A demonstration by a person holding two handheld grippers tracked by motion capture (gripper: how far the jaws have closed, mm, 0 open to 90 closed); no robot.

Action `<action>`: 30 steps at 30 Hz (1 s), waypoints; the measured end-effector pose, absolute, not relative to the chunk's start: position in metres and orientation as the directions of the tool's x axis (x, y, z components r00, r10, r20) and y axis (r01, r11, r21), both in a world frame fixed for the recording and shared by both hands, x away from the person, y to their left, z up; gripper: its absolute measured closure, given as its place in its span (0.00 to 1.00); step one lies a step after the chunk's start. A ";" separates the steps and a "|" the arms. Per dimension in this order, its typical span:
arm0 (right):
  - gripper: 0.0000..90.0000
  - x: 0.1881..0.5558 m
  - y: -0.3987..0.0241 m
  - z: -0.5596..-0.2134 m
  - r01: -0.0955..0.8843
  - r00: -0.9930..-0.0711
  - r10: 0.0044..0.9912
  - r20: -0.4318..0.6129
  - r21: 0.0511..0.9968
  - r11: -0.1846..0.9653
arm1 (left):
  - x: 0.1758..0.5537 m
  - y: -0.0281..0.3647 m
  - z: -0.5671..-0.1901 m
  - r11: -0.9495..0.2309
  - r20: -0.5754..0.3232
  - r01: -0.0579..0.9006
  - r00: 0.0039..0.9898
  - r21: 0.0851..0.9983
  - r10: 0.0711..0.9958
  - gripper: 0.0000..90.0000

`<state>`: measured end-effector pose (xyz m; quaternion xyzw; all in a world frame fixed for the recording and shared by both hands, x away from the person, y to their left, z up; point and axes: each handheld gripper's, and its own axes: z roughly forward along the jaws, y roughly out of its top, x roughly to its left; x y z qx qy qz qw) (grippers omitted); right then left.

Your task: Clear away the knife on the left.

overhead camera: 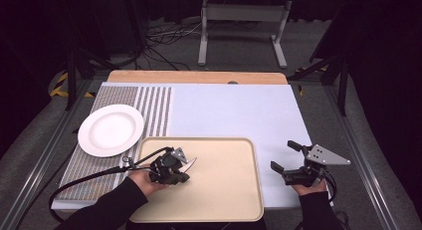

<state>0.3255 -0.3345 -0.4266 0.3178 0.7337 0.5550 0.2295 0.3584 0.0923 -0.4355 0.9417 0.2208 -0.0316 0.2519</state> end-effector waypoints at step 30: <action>0.01 0.326 -0.334 -0.427 0.213 -0.694 0.720 0.014 0.959 0.186 | 0.373 0.112 -0.433 -0.739 -0.087 0.508 0.845 0.442 0.528 1.00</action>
